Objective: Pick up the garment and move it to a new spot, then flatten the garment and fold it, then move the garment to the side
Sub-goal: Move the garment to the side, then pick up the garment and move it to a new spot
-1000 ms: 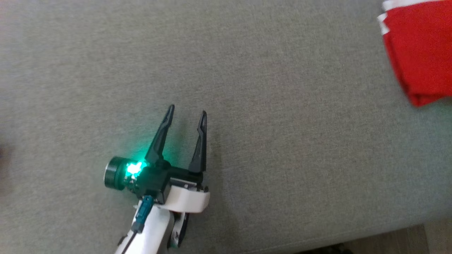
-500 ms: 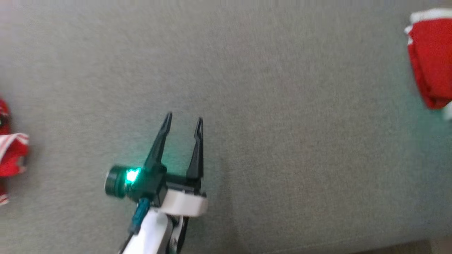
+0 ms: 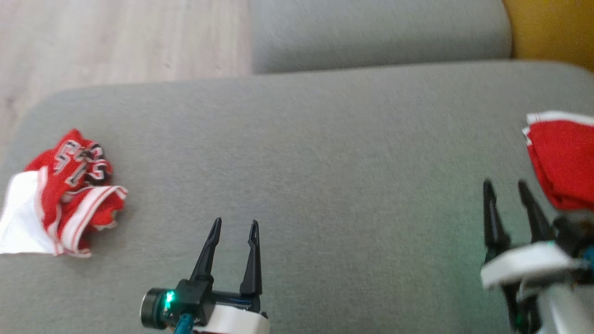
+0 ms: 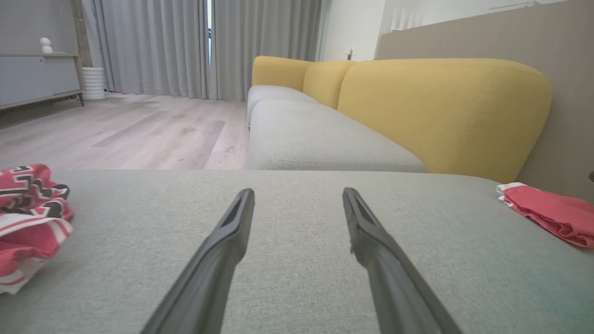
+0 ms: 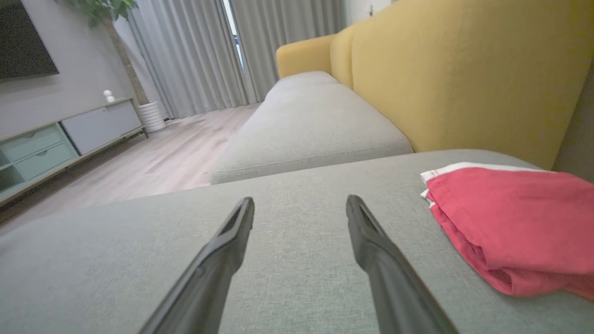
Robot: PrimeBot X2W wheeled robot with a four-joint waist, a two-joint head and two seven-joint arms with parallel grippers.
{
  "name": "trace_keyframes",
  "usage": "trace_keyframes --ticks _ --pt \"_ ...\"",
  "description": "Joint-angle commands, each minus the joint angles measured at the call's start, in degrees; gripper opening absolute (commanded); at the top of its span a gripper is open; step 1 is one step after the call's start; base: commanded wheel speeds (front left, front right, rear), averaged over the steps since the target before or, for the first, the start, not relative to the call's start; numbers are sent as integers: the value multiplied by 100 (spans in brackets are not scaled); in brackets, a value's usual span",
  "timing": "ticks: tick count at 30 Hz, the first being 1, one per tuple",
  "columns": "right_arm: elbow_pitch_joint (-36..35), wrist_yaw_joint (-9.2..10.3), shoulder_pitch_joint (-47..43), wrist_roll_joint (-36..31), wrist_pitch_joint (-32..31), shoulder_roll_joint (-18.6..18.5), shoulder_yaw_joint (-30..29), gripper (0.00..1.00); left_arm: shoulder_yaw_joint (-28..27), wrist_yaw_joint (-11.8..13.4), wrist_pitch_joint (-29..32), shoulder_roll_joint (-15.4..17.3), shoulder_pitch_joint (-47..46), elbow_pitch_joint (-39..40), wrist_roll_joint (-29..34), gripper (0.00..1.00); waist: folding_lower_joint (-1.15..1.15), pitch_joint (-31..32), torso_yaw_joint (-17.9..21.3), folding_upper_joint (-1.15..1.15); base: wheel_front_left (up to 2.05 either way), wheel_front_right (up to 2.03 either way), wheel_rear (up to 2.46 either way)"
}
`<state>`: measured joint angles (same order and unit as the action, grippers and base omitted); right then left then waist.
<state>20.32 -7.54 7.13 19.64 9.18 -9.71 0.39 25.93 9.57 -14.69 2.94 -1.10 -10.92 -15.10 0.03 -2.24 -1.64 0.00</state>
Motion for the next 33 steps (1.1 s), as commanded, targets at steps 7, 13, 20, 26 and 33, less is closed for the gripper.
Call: trace_keyframes --ticks 7,13,20,26,33 --pt "-702 5 -1004 -821 575 487 46 100 -352 69 -30 -6 170 349 142 100 -3 705 -478 0 0 0 0" --pt "-1249 5 -1759 -841 580 632 269 100 -540 120 -30 -6 601 640 315 100 -3 830 -441 0 0 0 0" --pt "-1322 5 -1967 -859 581 659 398 100 -902 38 -30 -6 1015 711 518 100 -3 918 -351 0 0 0 0" --pt "-1294 5 -1967 -882 581 668 412 100 -988 -125 -30 -6 1059 664 598 100 -3 961 -333 0 0 0 0" --pt "-1299 5 -1978 -888 581 673 394 100 -960 -166 -30 -6 1070 665 590 100 -3 968 -289 0 0 0 0"
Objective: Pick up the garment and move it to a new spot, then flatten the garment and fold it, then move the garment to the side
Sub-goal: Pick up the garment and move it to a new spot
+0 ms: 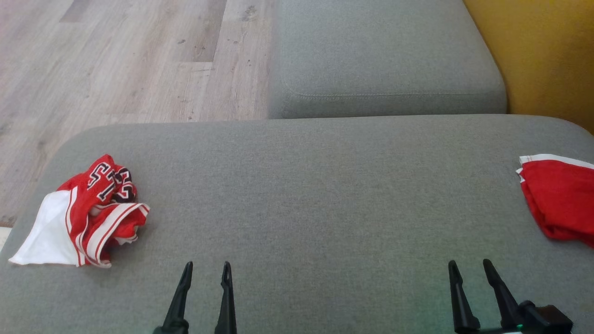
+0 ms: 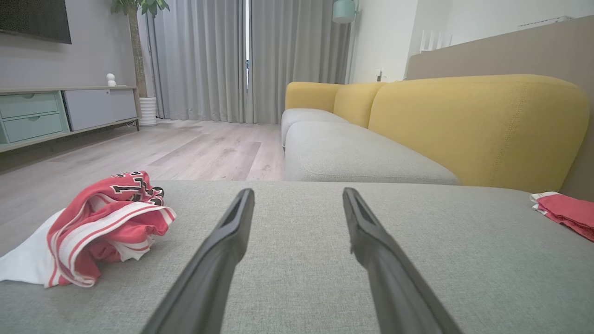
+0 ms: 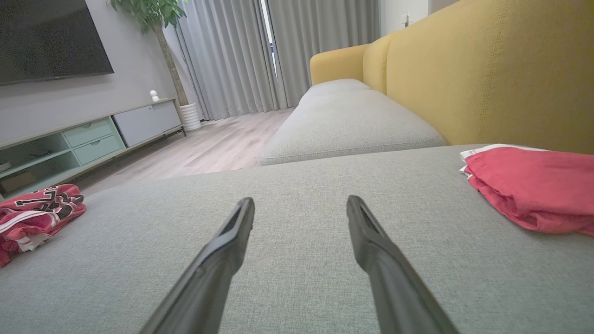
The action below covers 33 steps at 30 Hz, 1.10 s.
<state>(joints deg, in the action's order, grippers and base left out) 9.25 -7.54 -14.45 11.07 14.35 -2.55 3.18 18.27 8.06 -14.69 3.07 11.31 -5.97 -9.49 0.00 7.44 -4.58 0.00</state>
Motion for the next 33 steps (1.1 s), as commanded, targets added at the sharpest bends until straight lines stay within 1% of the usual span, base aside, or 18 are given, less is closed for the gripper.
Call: trace_keyframes --ticks 1,7,14,19,27,33 --pt "-192 5 178 -34 64 -42 117 100 -189 -15 -30 -19 -168 167 26 100 0 2 14 0 0 0 0" --pt "-177 5 166 -38 64 -38 148 100 -191 -38 -30 -19 -182 136 40 100 0 -10 15 0 0 0 0" --pt "-205 5 191 -14 64 -36 172 100 -212 -26 -30 -19 -269 140 79 100 0 -114 -239 0 0 0 0" --pt "-257 5 298 25 64 -34 279 100 -230 -26 -30 -19 -368 169 114 100 0 -273 -706 0 0 0 0" --pt "-260 5 564 144 64 -33 567 100 -322 19 -30 -19 -449 228 103 100 0 -523 -1627 0 0 0 0" --pt "-238 5 649 132 64 -33 549 100 -367 57 -31 -19 -546 286 59 100 0 -698 -2212 0 0 0 0"
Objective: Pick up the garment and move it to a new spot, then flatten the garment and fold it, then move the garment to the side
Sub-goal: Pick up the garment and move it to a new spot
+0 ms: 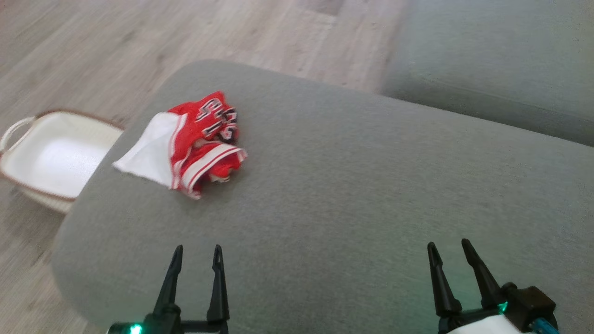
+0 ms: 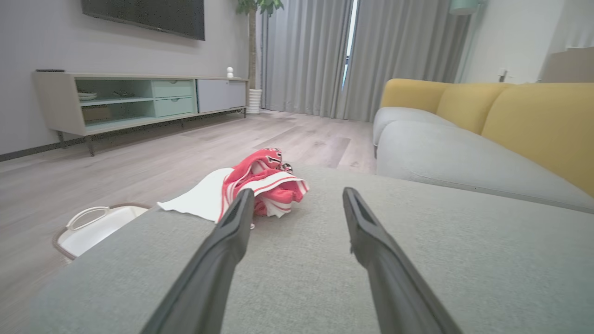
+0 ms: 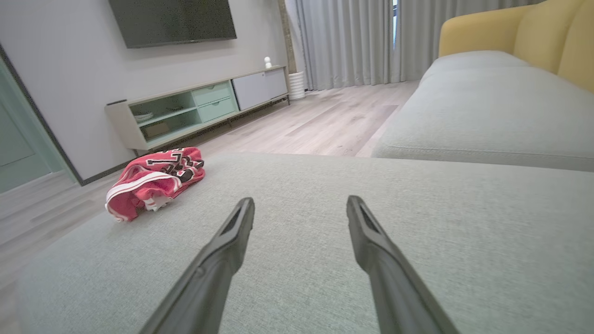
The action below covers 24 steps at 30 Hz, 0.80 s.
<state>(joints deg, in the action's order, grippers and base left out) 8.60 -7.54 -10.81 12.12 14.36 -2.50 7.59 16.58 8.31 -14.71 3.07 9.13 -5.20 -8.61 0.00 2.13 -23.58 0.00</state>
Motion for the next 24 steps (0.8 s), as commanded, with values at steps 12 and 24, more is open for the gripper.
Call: trace_keyframes --ticks 12,24 --pt "-81 5 539 -64 63 -269 84 100 -449 -119 -29 -1 -980 334 111 100 0 -846 -706 0 0 0 0" --pt "-330 5 1177 -183 63 -1339 320 100 -1005 -885 110 457 -4268 -1270 53 100 0 -2356 -402 0 0 0 0"
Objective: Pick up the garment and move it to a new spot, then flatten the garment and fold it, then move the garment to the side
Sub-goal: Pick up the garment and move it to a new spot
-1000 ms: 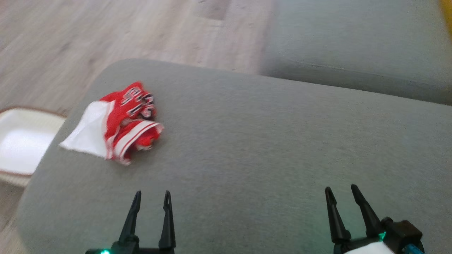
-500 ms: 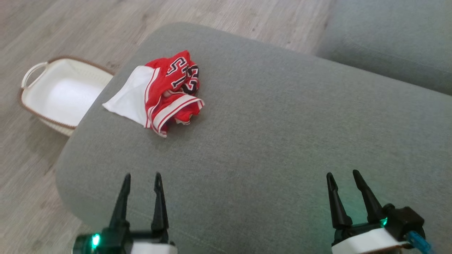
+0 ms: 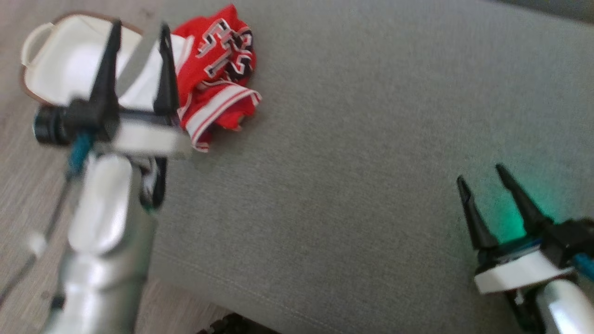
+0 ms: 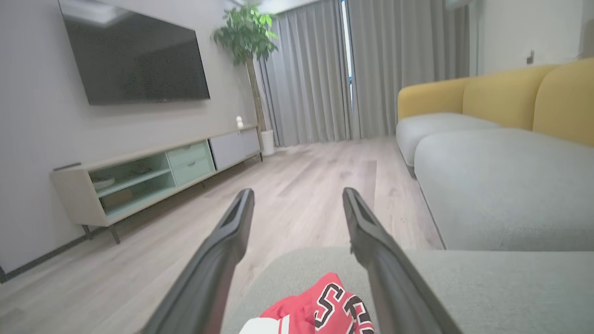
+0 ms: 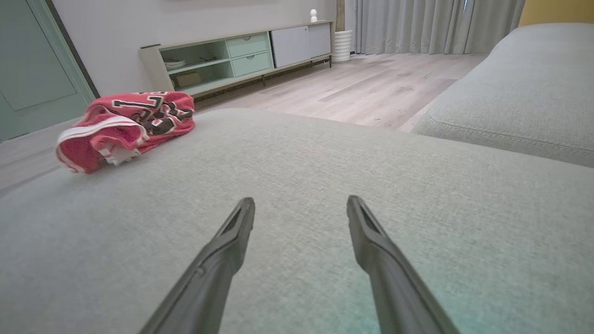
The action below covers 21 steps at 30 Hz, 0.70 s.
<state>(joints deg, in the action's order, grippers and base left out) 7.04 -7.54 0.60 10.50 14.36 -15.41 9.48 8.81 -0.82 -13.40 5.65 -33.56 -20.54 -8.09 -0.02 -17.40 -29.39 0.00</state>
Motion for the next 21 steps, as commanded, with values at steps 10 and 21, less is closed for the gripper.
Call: trace_keyframes --ticks 10,21 --pt "-368 5 532 79 63 -847 289 100 -345 -370 996 410 -2311 -2913 -409 100 2 -1325 588 0 0 0 0" --pt "-392 5 759 141 55 -877 411 100 -188 31 538 573 -2934 -4546 -240 0 2 -1388 920 0 0 0 0"
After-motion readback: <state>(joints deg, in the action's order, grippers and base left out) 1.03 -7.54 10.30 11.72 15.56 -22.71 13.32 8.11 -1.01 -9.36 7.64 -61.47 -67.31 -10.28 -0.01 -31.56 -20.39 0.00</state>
